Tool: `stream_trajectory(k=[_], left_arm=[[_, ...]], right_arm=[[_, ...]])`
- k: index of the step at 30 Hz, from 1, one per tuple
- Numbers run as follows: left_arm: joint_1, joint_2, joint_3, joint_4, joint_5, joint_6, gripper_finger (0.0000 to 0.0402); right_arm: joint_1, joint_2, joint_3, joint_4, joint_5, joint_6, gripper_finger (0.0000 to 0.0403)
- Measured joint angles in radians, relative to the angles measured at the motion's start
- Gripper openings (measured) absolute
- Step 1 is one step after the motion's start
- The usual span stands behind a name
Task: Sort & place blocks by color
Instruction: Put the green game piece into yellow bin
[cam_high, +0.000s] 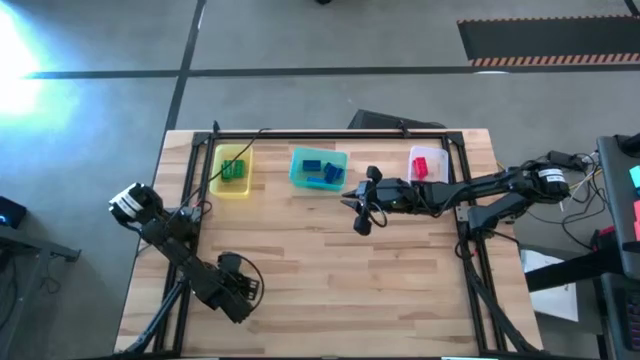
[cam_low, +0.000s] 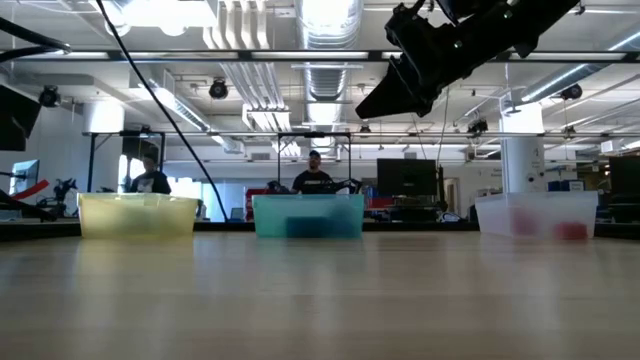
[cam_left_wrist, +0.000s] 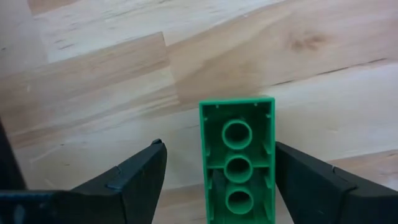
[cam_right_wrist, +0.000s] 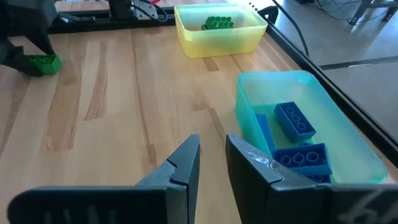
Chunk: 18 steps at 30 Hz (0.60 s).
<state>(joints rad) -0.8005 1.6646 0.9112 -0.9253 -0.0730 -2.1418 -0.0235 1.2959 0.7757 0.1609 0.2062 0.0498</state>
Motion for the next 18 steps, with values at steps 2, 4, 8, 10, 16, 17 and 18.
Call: stream_trajectory(k=[2,4,8,10,16,17,18], left_arm=[[0.0,-0.001,-0.009,0.007,-0.001,0.0,0.0267],[0.0,-0.001,-0.015,0.011,-0.003,0.0,0.0263],[0.0,-0.001,-0.015,0.019,-0.008,0.0,0.0234],[0.0,0.0,-0.015,0.026,-0.01,0.0,0.0213],[0.0,-0.001,-0.016,0.035,-0.038,-0.001,0.0133],[0.0,-0.003,-0.016,0.033,-0.041,-0.001,0.0125],[0.0,-0.005,-0.017,0.031,-0.044,-0.001,0.0125]], right_arm=[[0.0,0.013,0.0,0.001,0.0,0.002,0.0068],[0.0,0.026,0.0,0.001,0.0,0.002,0.0068],[0.0,0.054,0.0,0.006,0.0,0.0,0.0068],[0.0,0.068,0.0,0.009,0.0,0.0,0.0068],[0.013,0.068,-0.002,0.01,0.003,-0.006,0.0068],[0.019,0.067,-0.001,0.016,0.003,-0.011,0.0068],[0.024,0.063,-0.001,0.022,0.003,-0.018,0.0068]])
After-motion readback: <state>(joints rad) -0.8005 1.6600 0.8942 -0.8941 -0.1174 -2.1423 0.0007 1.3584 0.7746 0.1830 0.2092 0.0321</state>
